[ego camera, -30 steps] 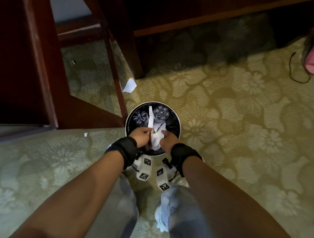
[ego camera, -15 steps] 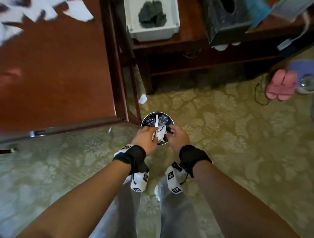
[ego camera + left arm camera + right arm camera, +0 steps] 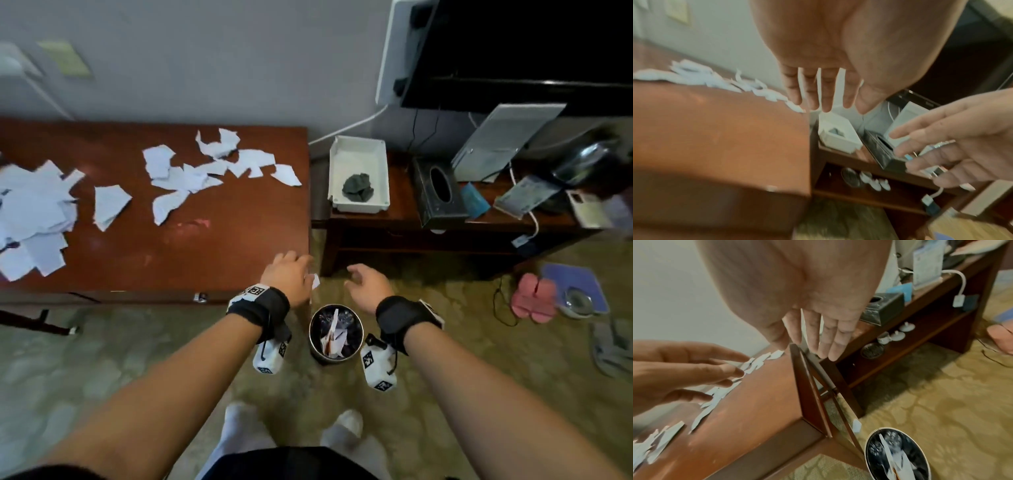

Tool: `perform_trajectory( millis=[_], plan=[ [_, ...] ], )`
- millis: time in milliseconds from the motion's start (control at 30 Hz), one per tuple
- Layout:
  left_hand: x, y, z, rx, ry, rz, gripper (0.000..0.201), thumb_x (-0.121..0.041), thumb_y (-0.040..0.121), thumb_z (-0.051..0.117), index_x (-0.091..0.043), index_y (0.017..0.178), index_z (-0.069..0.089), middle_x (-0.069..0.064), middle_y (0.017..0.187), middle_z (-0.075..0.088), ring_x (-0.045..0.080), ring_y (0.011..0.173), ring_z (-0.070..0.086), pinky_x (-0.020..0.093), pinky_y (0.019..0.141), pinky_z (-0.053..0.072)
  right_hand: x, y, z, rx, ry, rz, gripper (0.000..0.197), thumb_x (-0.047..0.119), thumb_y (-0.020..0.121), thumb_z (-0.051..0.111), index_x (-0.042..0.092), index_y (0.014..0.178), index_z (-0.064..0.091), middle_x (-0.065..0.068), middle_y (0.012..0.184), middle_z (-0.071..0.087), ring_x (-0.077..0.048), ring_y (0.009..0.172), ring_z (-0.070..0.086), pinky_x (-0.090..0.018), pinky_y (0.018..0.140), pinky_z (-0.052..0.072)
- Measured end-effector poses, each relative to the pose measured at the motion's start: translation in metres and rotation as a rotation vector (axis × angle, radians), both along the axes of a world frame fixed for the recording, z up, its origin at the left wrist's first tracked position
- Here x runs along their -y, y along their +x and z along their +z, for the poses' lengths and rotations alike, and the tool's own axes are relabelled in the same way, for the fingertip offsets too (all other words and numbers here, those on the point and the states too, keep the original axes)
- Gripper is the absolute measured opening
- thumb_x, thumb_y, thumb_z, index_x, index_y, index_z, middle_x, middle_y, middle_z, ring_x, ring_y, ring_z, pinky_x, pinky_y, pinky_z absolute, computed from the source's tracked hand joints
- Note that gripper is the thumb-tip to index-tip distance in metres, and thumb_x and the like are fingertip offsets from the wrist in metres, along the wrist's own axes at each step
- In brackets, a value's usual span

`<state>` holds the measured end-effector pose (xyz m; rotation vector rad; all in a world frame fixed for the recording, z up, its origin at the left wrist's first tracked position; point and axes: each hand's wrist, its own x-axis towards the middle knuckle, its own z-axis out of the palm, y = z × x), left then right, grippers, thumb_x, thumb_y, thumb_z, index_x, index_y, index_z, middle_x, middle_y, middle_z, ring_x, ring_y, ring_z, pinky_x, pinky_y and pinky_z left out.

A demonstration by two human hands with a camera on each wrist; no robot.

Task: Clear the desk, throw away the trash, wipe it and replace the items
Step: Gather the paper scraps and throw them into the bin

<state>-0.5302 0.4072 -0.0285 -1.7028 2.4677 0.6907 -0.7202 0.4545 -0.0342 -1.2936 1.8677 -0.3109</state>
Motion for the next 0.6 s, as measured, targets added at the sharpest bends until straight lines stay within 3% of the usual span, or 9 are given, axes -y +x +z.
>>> perform_trajectory(
  millis=[267,400,600],
  plan=[
    [0.055,0.141,0.061,0.073,-0.117,0.058,0.046,-0.04,0.097,0.042,-0.027,0.141,0.044,0.006,0.139,0.047,0.029,0.126,0.041,0.043,0.1,0.042,0.067,0.113,0.063,-0.094,-0.109,0.135,0.043,0.027,0.097,0.056,0.016,0.139,0.05,-0.008,0.133,0.057,-0.024,0.123,0.054,-0.032,0.102,0.043],
    [0.072,0.22,0.066,0.125,-0.103,0.123,0.046,-0.041,0.097,0.043,-0.029,0.142,0.043,0.005,0.139,0.047,0.029,0.127,0.041,0.044,0.101,0.04,0.106,0.182,0.075,-0.095,-0.138,0.193,0.042,0.027,0.097,0.056,0.019,0.138,0.05,-0.007,0.134,0.057,-0.025,0.12,0.055,-0.036,0.1,0.047],
    [0.096,0.275,0.052,0.139,-0.022,0.19,0.042,-0.04,0.097,0.043,-0.029,0.138,0.046,0.006,0.138,0.047,0.029,0.128,0.042,0.044,0.101,0.04,0.15,0.233,0.068,-0.115,-0.113,0.254,0.041,0.026,0.096,0.058,0.02,0.137,0.051,-0.005,0.132,0.058,-0.023,0.119,0.055,-0.031,0.099,0.044]
  ],
)
